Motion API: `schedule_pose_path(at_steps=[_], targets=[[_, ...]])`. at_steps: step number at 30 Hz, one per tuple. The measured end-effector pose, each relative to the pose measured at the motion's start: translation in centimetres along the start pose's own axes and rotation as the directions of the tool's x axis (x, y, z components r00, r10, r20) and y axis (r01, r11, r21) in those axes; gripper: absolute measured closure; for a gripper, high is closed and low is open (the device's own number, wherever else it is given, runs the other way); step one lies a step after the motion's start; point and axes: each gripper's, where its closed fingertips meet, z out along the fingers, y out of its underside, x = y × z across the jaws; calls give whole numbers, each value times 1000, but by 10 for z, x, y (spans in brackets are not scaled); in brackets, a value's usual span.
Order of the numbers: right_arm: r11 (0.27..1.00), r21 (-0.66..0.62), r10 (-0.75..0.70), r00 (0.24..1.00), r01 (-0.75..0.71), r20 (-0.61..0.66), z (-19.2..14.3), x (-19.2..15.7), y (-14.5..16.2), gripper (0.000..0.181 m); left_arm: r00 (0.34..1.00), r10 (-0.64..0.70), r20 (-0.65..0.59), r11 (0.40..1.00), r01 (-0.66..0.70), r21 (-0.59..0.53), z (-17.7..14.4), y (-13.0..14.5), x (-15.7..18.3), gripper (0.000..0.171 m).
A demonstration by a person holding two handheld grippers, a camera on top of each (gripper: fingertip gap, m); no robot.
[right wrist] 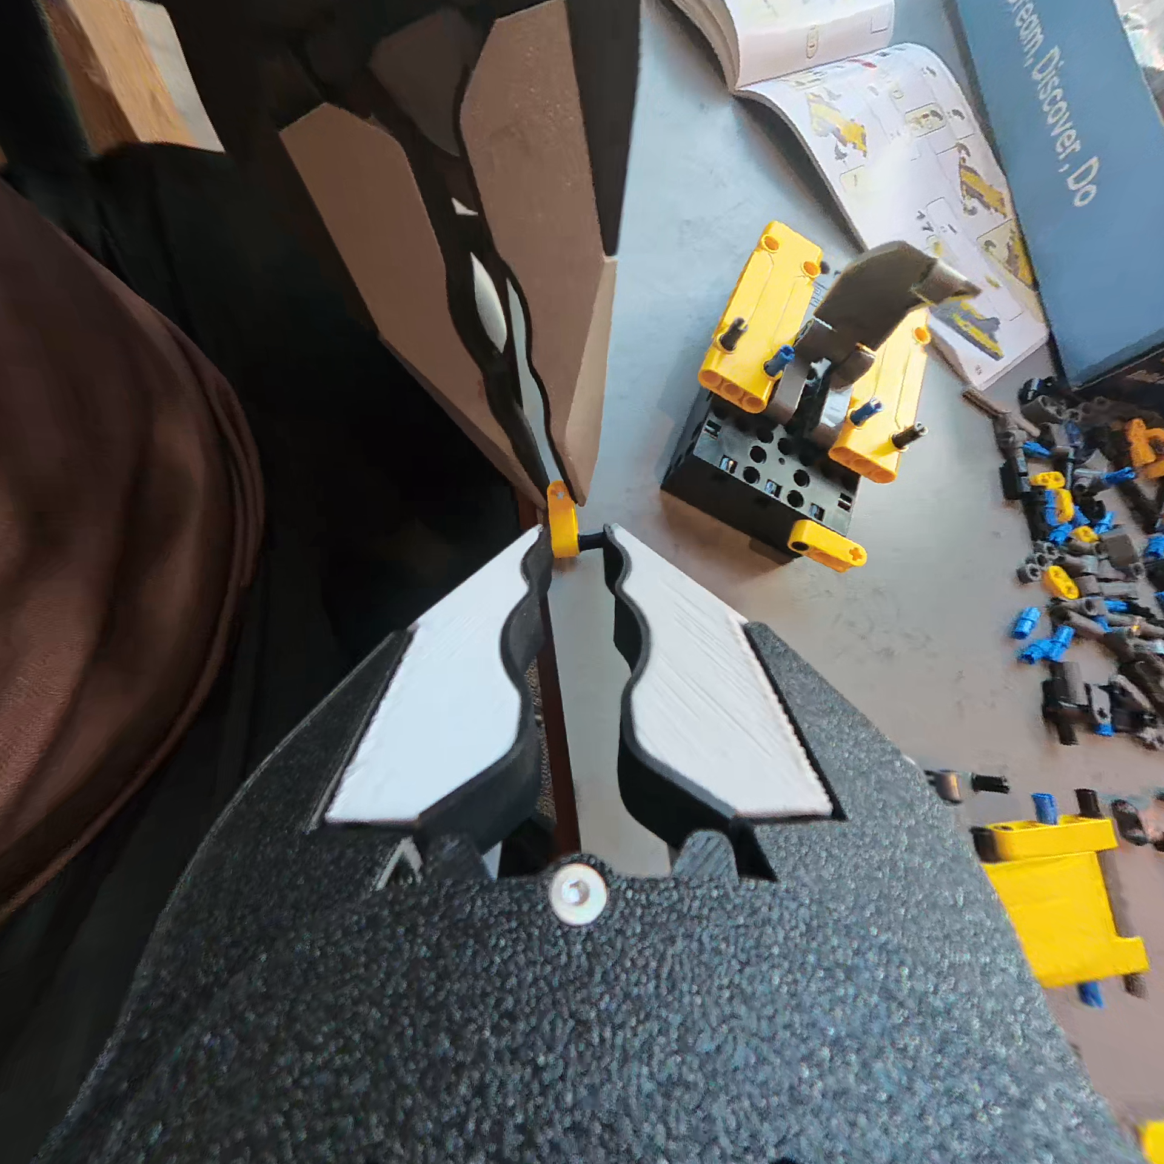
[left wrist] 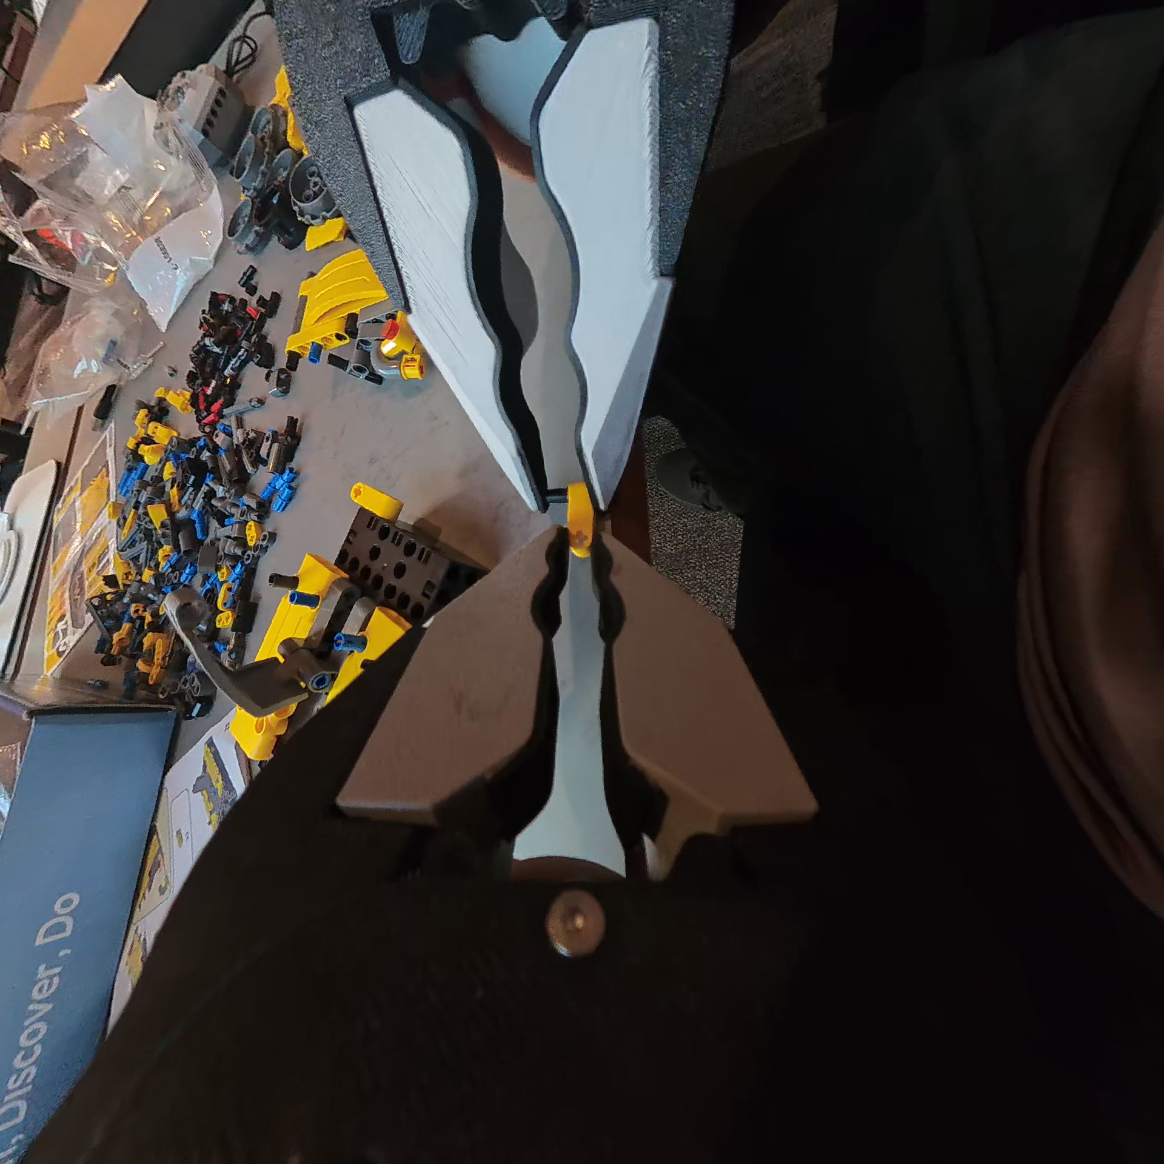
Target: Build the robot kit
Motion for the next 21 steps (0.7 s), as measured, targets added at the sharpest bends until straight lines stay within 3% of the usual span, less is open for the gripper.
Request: schedule_pose_path(at_steps=[4, 10, 14, 21], targets=[[999, -3, -35, 996, 35, -79, -2, 7, -1, 165, 996, -82, 41, 996, 84, -42, 2, 4, -8, 167], [997, 48, 61, 988, -54, -139, -28, 35, -1, 158, 972, -211, 100, 977, 213, -13, -3, 6, -5, 167], [982, 72, 183, 978, -177, -99, -33, 59, -3, 134, 966, -233, 111, 972, 234, 4, -10, 10, -1, 167], [979, -94, 186, 982, -182, 32, 8, 66, 0, 118, 967, -215, 136, 976, 218, -1, -19, 12, -2, 167]])
